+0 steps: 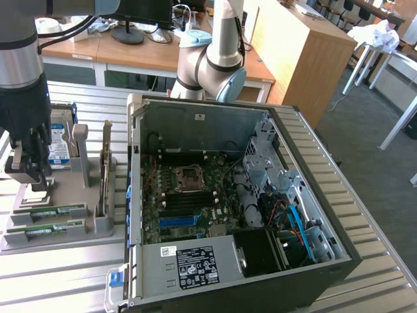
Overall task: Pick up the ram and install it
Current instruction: 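Pick up the ram and move it above insertion slot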
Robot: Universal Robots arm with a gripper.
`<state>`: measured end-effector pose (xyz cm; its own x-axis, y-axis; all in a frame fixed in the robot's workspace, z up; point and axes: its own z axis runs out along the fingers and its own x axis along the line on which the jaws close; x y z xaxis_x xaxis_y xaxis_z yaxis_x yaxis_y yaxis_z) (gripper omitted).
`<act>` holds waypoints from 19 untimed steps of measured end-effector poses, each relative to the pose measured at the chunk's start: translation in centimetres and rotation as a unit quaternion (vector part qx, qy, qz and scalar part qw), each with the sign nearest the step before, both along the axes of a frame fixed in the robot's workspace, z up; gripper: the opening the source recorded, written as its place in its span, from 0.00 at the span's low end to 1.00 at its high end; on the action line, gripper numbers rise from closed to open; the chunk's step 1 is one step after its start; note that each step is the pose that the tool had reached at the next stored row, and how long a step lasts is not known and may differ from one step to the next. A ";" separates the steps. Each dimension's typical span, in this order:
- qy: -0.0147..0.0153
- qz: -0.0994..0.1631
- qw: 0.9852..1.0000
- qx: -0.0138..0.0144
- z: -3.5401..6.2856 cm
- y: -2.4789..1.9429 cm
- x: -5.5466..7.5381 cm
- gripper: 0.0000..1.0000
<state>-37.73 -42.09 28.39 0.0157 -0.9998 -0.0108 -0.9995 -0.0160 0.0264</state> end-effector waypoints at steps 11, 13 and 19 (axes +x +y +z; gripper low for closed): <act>0.000 0.000 1.000 0.000 -1.12 0.00 0.0 0.36; 0.000 0.000 1.000 0.000 -1.49 0.00 0.0 0.36; 0.000 0.000 1.000 0.000 -2.63 0.00 0.0 0.36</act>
<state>-37.73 -42.08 25.76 0.0157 -0.9998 -0.0108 -0.9995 -0.0160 0.0263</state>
